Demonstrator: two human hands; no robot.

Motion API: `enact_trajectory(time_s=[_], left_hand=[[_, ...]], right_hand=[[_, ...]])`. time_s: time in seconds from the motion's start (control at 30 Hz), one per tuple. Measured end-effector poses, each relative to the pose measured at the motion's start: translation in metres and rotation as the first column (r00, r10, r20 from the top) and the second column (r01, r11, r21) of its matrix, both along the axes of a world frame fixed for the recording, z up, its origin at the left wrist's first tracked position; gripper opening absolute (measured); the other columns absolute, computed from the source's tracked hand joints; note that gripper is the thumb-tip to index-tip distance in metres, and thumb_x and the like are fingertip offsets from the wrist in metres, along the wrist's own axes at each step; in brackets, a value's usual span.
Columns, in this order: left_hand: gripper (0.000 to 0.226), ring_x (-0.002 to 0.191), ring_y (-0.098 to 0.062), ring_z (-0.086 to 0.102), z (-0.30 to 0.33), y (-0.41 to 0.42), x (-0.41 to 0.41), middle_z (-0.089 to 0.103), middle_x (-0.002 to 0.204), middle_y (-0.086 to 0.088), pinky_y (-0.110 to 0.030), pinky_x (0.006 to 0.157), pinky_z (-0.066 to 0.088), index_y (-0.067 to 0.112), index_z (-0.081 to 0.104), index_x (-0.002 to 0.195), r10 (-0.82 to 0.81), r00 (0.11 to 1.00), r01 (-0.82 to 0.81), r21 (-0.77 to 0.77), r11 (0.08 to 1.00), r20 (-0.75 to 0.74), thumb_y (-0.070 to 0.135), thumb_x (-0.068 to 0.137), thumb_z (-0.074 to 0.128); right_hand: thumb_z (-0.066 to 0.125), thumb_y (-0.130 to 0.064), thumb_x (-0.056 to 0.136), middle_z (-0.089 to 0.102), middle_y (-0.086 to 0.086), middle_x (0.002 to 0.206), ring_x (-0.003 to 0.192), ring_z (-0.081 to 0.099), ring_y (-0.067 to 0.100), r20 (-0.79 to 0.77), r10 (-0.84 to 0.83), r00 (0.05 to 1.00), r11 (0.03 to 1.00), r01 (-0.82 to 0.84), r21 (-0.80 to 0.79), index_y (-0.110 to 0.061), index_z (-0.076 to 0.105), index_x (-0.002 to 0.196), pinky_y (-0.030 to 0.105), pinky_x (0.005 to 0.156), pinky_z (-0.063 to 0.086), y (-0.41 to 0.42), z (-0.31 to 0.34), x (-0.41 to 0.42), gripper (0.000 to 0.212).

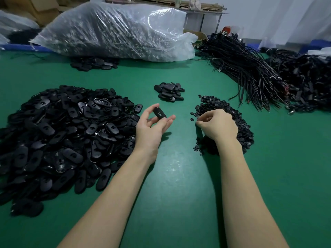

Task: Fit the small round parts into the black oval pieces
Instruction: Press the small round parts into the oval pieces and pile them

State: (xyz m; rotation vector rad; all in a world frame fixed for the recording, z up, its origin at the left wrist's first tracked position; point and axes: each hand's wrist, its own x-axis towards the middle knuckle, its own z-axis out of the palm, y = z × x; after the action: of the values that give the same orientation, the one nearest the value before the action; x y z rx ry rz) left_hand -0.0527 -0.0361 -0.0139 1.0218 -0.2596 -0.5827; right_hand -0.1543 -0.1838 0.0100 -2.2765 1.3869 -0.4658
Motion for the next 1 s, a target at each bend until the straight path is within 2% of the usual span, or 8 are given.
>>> enact_trajectory(time_s=[0.13, 0.27, 0.4, 0.47, 0.53, 0.63, 0.77, 1.0], left_hand=[[0.021, 0.094, -0.025, 0.076, 0.001, 0.0, 0.0, 0.065, 0.098, -0.012, -0.019, 0.078, 0.058, 0.01, 0.066, 0.114, -0.009, 1.0, 0.01, 0.035, 0.999, -0.026, -0.001, 0.1, 0.055], [0.014, 0.094, -0.026, 0.076, 0.003, 0.0, 0.002, 0.075, 0.098, -0.017, -0.024, 0.077, 0.06, 0.003, 0.065, 0.107, -0.032, 0.995, 0.036, 0.041, 0.999, -0.098, 0.008, 0.104, 0.052], [0.02, 0.094, -0.02, 0.075, 0.005, 0.001, 0.002, 0.077, 0.096, -0.013, -0.023, 0.077, 0.059, 0.005, 0.071, 0.102, -0.042, 0.992, 0.048, 0.049, 0.998, -0.122, 0.012, 0.105, 0.052], [0.019, 0.092, -0.014, 0.074, 0.005, 0.0, 0.002, 0.077, 0.097, -0.007, -0.02, 0.076, 0.058, 0.01, 0.074, 0.1, -0.03, 0.992, 0.037, 0.061, 0.997, -0.12, 0.013, 0.103, 0.055], [0.018, 0.086, -0.007, 0.072, 0.005, 0.0, 0.002, 0.078, 0.092, 0.001, -0.017, 0.074, 0.056, 0.015, 0.075, 0.101, -0.023, 0.993, 0.031, 0.073, 0.997, -0.117, 0.015, 0.102, 0.057], [0.017, 0.076, -0.003, 0.072, 0.006, 0.002, 0.004, 0.078, 0.084, 0.003, -0.014, 0.069, 0.055, 0.013, 0.074, 0.098, -0.028, 0.986, 0.034, 0.031, 0.999, -0.163, 0.013, 0.101, 0.058], [0.015, 0.084, -0.01, 0.074, 0.006, 0.003, 0.006, 0.078, 0.09, -0.006, -0.019, 0.074, 0.058, 0.005, 0.073, 0.098, -0.049, 0.978, 0.043, -0.034, 0.998, -0.205, 0.009, 0.1, 0.059], [0.008, 0.085, -0.017, 0.075, 0.004, 0.002, 0.002, 0.076, 0.095, -0.013, -0.021, 0.077, 0.058, 0.004, 0.069, 0.099, 0.008, 0.991, -0.014, -0.044, 0.999, -0.132, 0.003, 0.097, 0.062]], right_hand=[[0.073, -0.034, 0.087, 0.074, -0.005, 0.1, 0.098, 0.065, 0.022, -0.033, 0.001, 0.999, 0.999, 0.001, 0.041, -0.035, 0.075, 0.088, 0.029, 0.077, 0.042, -0.001, 0.004, -0.001, 0.002], [0.072, -0.035, 0.086, 0.074, -0.013, 0.093, 0.095, 0.066, 0.017, 0.017, 0.011, 1.0, 0.999, -0.011, 0.03, -0.035, 0.072, 0.082, 0.029, 0.077, 0.042, 0.0, 0.006, -0.005, 0.004], [0.076, -0.029, 0.086, 0.074, -0.012, 0.082, 0.081, 0.066, 0.008, 0.392, 0.082, 0.916, 0.978, -0.15, 0.146, -0.026, 0.074, 0.081, 0.032, 0.078, 0.054, 0.001, 0.01, -0.005, 0.006], [0.079, -0.023, 0.087, 0.074, -0.008, 0.079, 0.07, 0.062, 0.003, 0.562, 0.11, 0.82, 0.93, -0.284, 0.232, -0.022, 0.075, 0.085, 0.022, 0.07, 0.051, 0.007, 0.015, -0.004, 0.005], [0.08, -0.021, 0.088, 0.074, -0.01, 0.078, 0.062, 0.058, -0.003, 0.638, 0.132, 0.759, 0.879, -0.387, 0.278, -0.022, 0.076, 0.091, 0.012, 0.061, 0.046, 0.014, 0.018, -0.001, 0.005], [0.08, -0.025, 0.088, 0.077, -0.011, 0.083, 0.058, 0.055, -0.006, 0.656, 0.155, 0.739, 0.834, -0.454, 0.313, -0.025, 0.079, 0.095, 0.007, 0.054, 0.041, 0.021, 0.021, 0.003, 0.007], [0.081, -0.026, 0.087, 0.073, -0.011, 0.076, 0.054, 0.045, 0.006, 0.686, 0.144, 0.713, 0.796, -0.496, 0.348, -0.029, 0.078, 0.089, 0.013, 0.052, 0.038, 0.024, 0.019, 0.006, 0.004], [0.08, -0.019, 0.087, 0.076, -0.008, 0.09, 0.053, 0.045, 0.006, 0.754, 0.123, 0.645, 0.72, -0.581, 0.379, -0.027, 0.081, 0.089, 0.013, 0.051, 0.038, 0.023, 0.015, 0.01, 0.009]])
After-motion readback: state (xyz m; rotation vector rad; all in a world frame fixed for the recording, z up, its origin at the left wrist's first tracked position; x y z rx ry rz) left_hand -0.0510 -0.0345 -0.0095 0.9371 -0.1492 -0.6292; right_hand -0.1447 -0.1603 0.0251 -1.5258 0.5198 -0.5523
